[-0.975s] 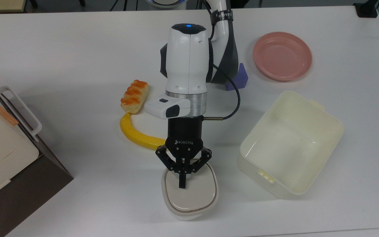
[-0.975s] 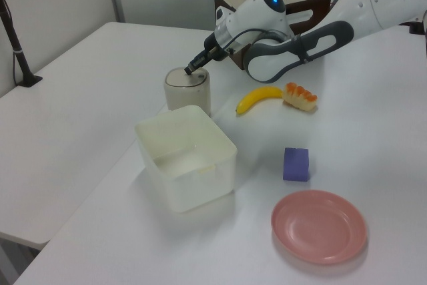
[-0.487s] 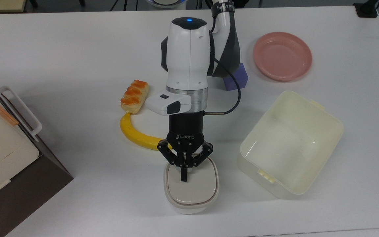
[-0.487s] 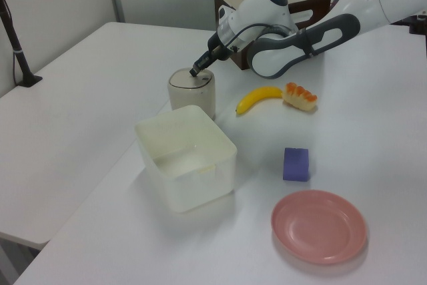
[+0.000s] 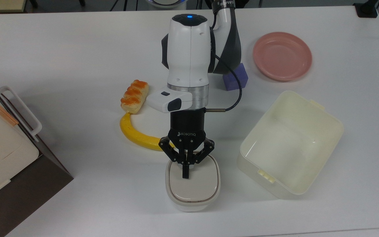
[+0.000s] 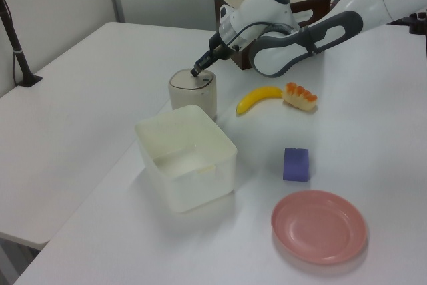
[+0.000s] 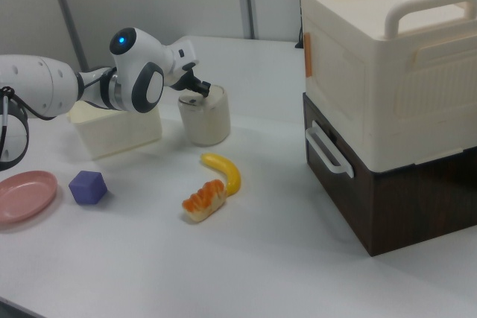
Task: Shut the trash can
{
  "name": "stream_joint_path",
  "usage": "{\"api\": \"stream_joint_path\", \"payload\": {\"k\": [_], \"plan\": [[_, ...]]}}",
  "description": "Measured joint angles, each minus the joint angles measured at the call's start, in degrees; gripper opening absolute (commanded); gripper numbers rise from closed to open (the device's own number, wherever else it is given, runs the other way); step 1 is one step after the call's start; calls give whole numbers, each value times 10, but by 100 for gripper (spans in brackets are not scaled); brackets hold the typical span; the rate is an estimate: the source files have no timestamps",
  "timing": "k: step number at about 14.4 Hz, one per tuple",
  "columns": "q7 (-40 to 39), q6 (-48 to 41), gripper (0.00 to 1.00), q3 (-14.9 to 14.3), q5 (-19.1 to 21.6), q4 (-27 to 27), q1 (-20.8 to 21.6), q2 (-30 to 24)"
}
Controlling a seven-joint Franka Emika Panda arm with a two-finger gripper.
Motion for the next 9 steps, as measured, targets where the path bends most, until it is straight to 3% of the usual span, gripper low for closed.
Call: {"api": "stream_joint_path", "payload": {"k": [9], "plan": [[0, -23, 0, 16, 0, -43, 3, -43]]}}
